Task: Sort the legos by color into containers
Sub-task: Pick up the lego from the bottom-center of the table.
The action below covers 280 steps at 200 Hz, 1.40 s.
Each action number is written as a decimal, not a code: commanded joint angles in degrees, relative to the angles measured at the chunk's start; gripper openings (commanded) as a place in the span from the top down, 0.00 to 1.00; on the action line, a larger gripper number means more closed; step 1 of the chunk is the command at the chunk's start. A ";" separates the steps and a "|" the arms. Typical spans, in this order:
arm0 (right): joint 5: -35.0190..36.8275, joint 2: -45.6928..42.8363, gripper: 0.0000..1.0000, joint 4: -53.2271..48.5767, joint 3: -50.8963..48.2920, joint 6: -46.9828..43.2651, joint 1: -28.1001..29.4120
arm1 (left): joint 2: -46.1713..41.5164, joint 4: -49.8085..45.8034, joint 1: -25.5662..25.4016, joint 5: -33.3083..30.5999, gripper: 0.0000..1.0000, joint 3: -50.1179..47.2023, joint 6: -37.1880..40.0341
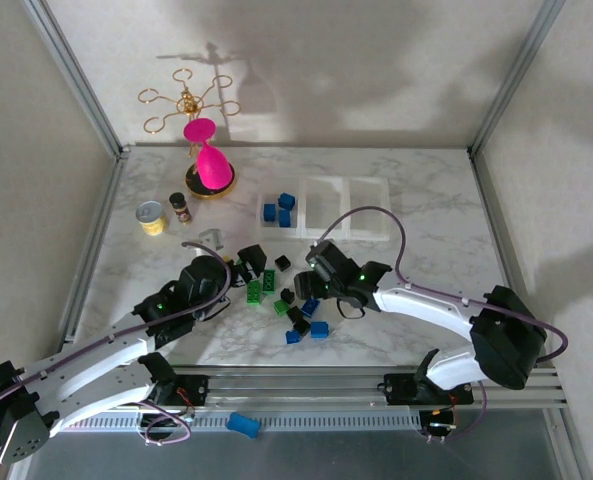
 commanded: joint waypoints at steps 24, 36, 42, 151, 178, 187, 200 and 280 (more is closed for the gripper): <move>0.90 3.06 0.20 3.00 -3.11 15.76 3.02 | 0.38 -0.70 -0.90 -2.10 0.00 -0.76 -0.76; 1.92 4.59 0.20 2.45 -2.65 17.81 3.35 | 0.30 -0.91 -0.90 -2.31 0.00 -0.78 -0.64; 1.92 5.22 0.20 2.55 -2.38 18.02 3.40 | 0.21 -1.13 -0.90 -2.43 0.00 -0.70 -0.57; 5.62 10.96 0.28 -2.97 -0.80 21.82 6.17 | -1.30 -2.59 -0.93 -3.86 0.01 -1.31 -0.25; 6.61 9.27 0.33 -6.01 -1.84 22.32 6.25 | -1.55 -2.46 -0.95 -4.02 0.00 -1.30 -0.11; 6.95 8.75 0.35 -6.90 -2.13 22.52 6.22 | -1.59 -2.46 -0.98 -3.95 0.00 -1.31 -0.11; 7.33 8.06 0.38 -7.40 -2.41 22.55 6.32 | -1.55 -2.35 -0.99 -4.04 0.00 -1.36 -0.06; 8.15 10.50 0.56 -5.73 0.22 18.44 6.21 | -1.87 -3.06 -0.99 -4.21 0.00 -0.80 0.24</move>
